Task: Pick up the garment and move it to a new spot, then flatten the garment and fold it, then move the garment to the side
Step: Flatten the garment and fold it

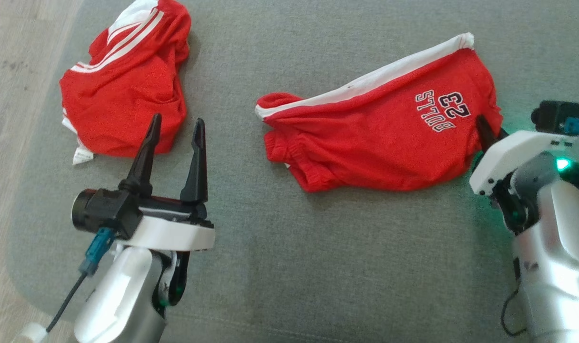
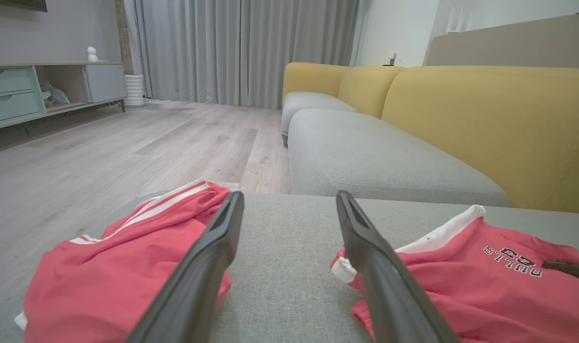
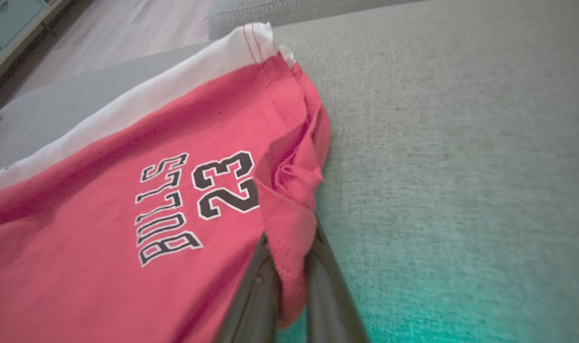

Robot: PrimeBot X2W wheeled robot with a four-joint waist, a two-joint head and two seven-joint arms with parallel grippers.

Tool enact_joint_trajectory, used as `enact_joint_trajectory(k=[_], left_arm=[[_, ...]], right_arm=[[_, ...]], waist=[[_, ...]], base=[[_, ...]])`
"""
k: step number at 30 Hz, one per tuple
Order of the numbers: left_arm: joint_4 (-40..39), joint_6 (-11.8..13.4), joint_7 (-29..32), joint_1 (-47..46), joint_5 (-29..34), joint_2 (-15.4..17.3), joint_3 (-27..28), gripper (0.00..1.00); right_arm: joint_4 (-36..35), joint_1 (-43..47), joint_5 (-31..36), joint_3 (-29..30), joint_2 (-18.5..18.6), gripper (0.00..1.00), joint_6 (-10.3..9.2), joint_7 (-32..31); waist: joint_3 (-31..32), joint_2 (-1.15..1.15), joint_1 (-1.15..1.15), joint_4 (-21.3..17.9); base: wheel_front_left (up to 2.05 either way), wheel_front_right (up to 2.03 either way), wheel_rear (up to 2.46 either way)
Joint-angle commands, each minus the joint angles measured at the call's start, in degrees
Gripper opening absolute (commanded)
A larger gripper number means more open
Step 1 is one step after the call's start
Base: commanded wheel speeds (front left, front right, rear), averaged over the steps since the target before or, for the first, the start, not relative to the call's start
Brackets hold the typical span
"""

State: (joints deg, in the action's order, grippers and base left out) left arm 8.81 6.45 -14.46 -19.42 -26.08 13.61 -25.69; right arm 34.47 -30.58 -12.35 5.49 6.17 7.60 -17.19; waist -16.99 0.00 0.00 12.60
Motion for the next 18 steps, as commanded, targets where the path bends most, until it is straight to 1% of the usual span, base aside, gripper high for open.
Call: enact_joint_trajectory(k=[1, 4, 7, 13, 14, 18], left_arm=[[-1.73, -0.62, -0.52, 0.0, 0.72, 0.63, 2.9, 1.0], [-1.64, -0.84, -0.53, 1.17, 1.12, 0.4, 3.76, 1.0], [-1.73, -0.8, -0.53, 2.63, 1.21, 0.4, 4.69, 1.0], [-2.15, -0.29, -0.53, 5.79, 0.94, 0.72, 5.91, 1.0], [-2.15, -0.29, -0.53, 5.79, 0.94, 0.72, 5.91, 1.0], [-2.36, 0.07, -0.53, 7.43, 0.48, 0.94, 6.46, 1.0]], right_arm=[[-3.0, 2.37, -0.49, -0.97, -0.62, 0.0, -0.11, 1.82], [-6.78, 6.41, -0.96, 0.31, -1.27, 0.0, -0.11, 4.42], [-11.37, 11.92, -1.62, 1.89, -2.14, 0.0, -0.11, 5.64], [-20.36, 23.3, -3.11, 5.74, -3.11, 0.0, -0.11, 4.91], [-20.36, 23.3, -3.11, 5.74, -3.11, 0.0, -0.11, 4.91], [-23.9, 27.59, -4.13, 7.67, -3.25, 0.0, -0.11, 3.66]], waist=[[0.84, 0.0, 0.0, -0.74], [2.09, 0.0, 0.0, -2.05], [3.32, 0.0, 0.0, -3.65], [5.2, 0.0, 0.0, -6.49], [5.2, 0.0, 0.0, -6.49], [5.87, 0.0, 0.0, -7.63]], base=[[0.0, 0.0, 0.0], [0.0, 0.0, 0.0], [0.0, 0.0, 0.0], [0.0, 0.0, 0.0], [0.0, 0.0, 0.0], [0.0, 0.0, 0.0]])
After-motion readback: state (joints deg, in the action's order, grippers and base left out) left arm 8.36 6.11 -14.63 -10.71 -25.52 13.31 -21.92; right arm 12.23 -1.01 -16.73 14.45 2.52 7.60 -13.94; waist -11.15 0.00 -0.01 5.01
